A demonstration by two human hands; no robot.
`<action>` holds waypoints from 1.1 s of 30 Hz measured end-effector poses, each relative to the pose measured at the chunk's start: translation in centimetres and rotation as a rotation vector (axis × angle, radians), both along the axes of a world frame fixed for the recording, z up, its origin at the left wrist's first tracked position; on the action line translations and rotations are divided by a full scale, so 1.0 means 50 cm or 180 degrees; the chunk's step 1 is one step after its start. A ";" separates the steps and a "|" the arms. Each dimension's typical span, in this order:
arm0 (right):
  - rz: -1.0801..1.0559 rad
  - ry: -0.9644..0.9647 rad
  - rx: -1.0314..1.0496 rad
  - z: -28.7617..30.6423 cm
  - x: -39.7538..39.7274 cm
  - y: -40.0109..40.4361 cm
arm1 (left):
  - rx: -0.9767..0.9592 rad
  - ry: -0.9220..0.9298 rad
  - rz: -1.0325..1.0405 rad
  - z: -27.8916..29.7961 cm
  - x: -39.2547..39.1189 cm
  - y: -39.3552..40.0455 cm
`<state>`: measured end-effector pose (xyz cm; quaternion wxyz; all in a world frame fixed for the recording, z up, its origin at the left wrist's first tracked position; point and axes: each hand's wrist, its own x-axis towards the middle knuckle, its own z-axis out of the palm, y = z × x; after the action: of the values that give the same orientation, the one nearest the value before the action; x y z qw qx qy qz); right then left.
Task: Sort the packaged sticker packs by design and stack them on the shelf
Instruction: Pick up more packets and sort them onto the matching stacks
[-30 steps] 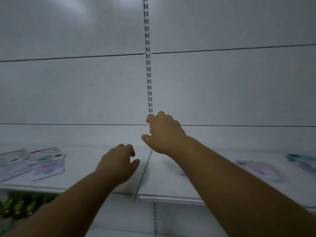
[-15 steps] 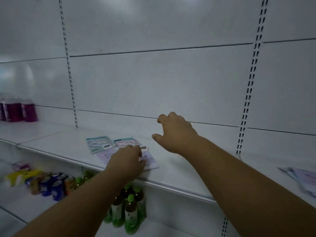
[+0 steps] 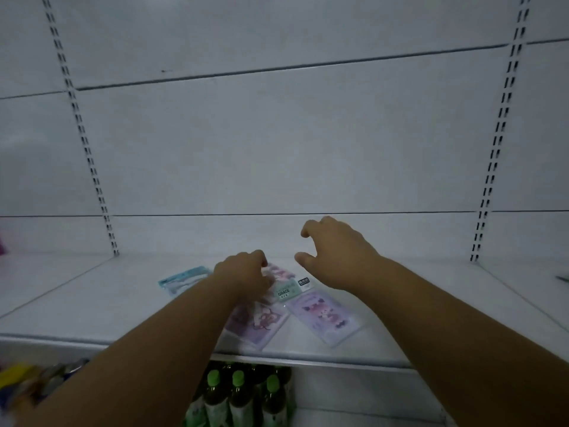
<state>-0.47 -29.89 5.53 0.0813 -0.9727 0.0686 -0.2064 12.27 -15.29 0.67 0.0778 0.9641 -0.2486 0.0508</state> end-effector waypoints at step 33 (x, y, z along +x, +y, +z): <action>-0.0805 -0.2000 0.1738 0.040 -0.079 -0.029 | -0.2405 0.0684 -0.0980 0.095 -0.001 -0.073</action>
<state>-4.44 -31.36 7.54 0.3265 -0.7894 0.2112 -0.4750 12.20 -18.94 5.40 0.4581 0.8192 -0.3442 0.0253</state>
